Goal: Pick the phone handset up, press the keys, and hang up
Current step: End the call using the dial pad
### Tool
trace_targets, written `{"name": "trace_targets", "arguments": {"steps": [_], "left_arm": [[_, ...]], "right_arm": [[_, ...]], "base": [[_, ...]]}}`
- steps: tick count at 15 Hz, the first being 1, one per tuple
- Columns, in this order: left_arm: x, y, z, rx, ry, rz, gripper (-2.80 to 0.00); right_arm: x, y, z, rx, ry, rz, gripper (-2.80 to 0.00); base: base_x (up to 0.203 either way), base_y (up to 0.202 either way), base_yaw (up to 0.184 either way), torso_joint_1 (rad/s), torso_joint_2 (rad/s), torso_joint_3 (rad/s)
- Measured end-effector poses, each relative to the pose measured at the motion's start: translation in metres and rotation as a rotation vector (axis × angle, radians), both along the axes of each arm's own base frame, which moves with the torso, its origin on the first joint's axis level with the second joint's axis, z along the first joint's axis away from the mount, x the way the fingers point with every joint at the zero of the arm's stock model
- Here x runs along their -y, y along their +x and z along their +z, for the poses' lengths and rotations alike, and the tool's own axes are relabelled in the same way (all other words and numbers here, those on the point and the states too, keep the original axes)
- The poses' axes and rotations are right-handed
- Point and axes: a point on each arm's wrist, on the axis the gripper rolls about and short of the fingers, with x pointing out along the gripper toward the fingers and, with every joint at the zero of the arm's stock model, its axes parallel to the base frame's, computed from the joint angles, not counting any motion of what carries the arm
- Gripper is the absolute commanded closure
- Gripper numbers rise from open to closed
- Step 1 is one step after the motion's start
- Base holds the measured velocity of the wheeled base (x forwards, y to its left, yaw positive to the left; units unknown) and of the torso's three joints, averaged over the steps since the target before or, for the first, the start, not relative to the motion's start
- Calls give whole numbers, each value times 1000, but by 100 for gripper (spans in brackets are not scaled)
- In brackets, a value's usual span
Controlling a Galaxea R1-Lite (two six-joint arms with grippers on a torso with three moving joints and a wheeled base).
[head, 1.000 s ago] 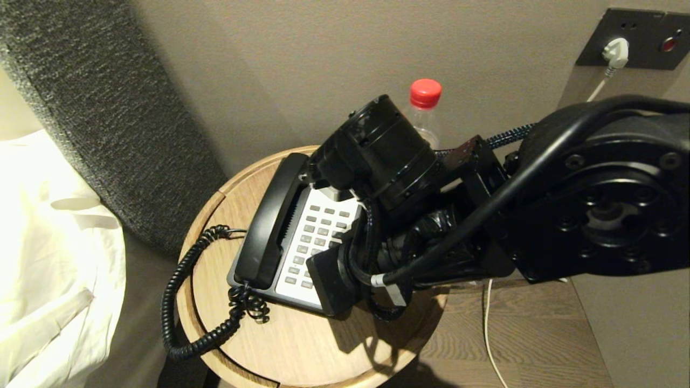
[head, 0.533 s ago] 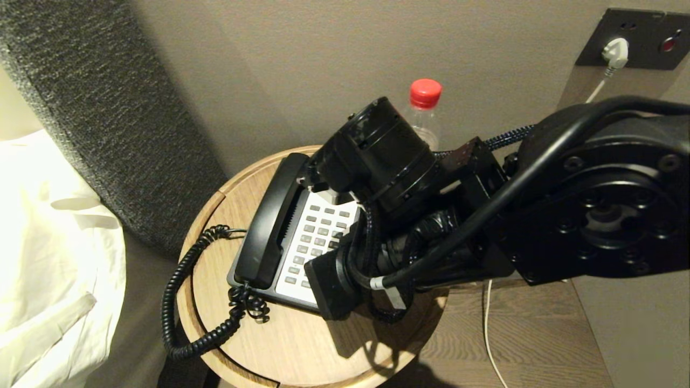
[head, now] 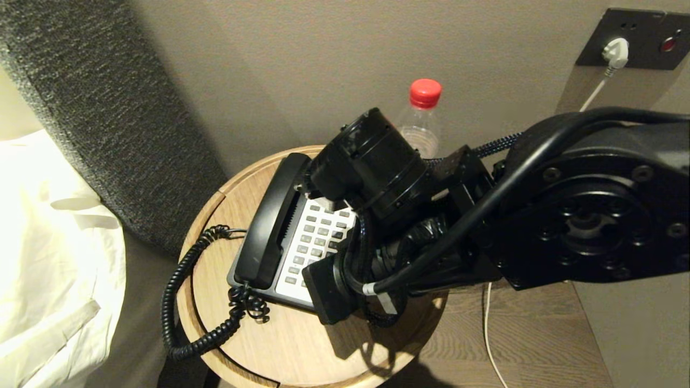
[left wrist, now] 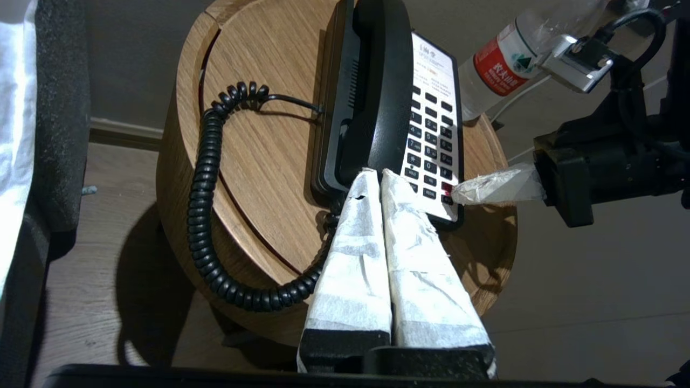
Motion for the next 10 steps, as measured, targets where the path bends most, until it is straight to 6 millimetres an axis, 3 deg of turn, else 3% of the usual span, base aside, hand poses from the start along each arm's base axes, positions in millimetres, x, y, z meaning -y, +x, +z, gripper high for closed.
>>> {"name": "trace_targets", "arguments": {"steps": [10], "left_arm": [[0, -1, 0, 5, -1, 0, 0]], "right_arm": [[-3, 3, -9, 1, -28, -1, 0]], "base": [[0, 0, 0, 0, 0, 0]]}}
